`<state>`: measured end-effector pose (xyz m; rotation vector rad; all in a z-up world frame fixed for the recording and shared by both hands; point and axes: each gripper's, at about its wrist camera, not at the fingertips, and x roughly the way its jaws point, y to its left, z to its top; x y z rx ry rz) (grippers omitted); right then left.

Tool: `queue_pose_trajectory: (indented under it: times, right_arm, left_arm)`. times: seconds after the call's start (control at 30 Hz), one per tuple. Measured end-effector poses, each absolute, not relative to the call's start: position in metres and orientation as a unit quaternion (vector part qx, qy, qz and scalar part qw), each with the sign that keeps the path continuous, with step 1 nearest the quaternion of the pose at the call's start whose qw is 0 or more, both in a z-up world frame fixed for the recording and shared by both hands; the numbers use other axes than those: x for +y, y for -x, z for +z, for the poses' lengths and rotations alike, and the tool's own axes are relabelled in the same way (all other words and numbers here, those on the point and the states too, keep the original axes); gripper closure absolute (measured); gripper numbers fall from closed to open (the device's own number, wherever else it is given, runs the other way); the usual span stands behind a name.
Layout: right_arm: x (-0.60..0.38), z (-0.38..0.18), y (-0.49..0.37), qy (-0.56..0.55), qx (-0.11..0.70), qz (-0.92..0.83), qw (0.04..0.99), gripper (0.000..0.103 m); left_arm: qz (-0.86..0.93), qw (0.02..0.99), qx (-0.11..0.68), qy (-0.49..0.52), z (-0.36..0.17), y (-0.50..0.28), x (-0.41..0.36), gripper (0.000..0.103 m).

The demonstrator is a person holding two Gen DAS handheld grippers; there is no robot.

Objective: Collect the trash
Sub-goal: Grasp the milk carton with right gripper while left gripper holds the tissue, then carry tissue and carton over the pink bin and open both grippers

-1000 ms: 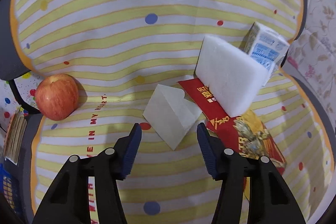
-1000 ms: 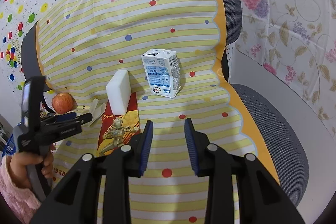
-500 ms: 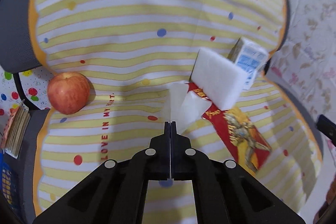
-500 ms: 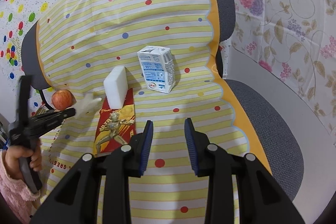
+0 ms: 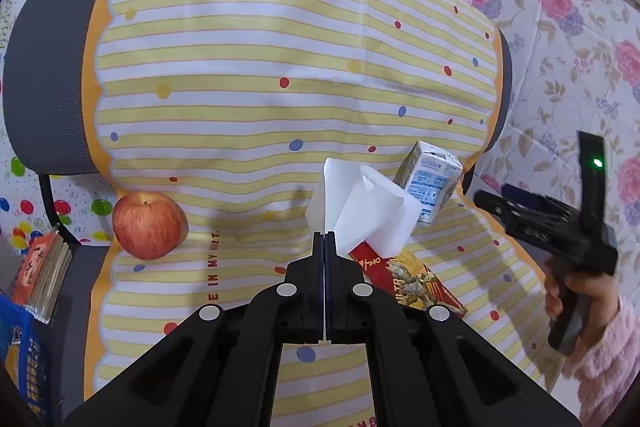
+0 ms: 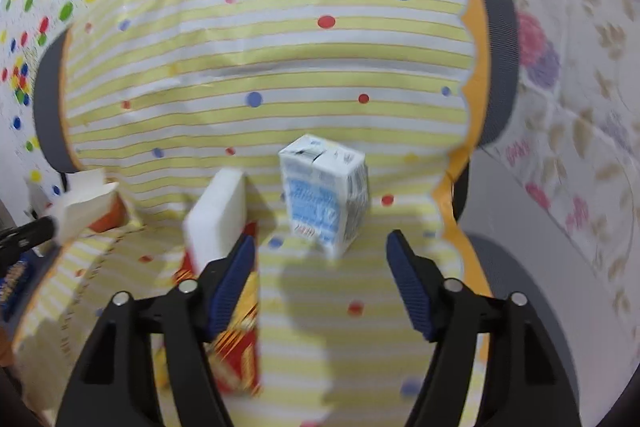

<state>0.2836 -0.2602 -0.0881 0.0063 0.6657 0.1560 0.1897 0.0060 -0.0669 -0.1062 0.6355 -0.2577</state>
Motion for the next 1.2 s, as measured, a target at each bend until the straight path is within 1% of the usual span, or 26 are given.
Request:
queue_pose_trajectory:
  times: [0.23, 0.33, 0.4, 0.47, 0.5, 0.6, 0.63, 0.77, 0.93, 1.2]
  right_arm:
    - [-0.273, -0.109, -0.343, -0.024, 0.346, 0.093, 0.933, 0.031]
    - [-0.266, -0.112, -0.357, -0.011, 0.344, 0.107, 0.933, 0.031]
    - [-0.263, -0.114, -0.362, -0.003, 0.344, 0.114, 0.932, 0.034]
    - [-0.262, -0.115, -0.362, -0.006, 0.348, 0.122, 0.929, 0.044]
    - [-0.261, -0.114, -0.359, -0.006, 0.347, 0.124, 0.930, 0.046]
    - [-0.257, -0.111, -0.339, 0.001, 0.340, 0.141, 0.930, 0.059]
    - [-0.255, -0.109, -0.329, 0.007, 0.338, 0.140, 0.931, 0.071]
    - [-0.250, -0.085, -0.280, 0.016, 0.315, 0.124, 0.941, 0.073]
    - [-0.251, -0.050, -0.209, 0.002, 0.296, 0.108, 0.949, 0.073]
    - [-0.260, -0.044, -0.093, -0.024, 0.290, 0.097, 0.952, 0.073]
  left_arm:
    - [-0.124, 0.935, 0.326, 0.063, -0.082, -0.215, 0.007, 0.103]
    - [-0.123, 0.934, 0.329, 0.059, -0.085, -0.223, 0.004, 0.103]
    - [-0.124, 0.934, 0.330, 0.058, -0.086, -0.226, 0.004, 0.103]
    - [-0.124, 0.934, 0.330, 0.059, -0.086, -0.226, 0.004, 0.103]
    - [-0.124, 0.934, 0.330, 0.059, -0.086, -0.224, 0.005, 0.103]
    - [-0.123, 0.934, 0.332, 0.058, -0.086, -0.218, 0.006, 0.103]
    - [-0.123, 0.933, 0.332, 0.058, -0.085, -0.214, 0.006, 0.103]
    - [-0.135, 0.933, 0.327, 0.057, -0.078, -0.192, 0.001, 0.103]
    - [-0.161, 0.935, 0.312, 0.053, -0.065, -0.151, -0.010, 0.103]
    - [-0.213, 0.925, 0.313, 0.034, -0.067, -0.080, -0.044, 0.103]
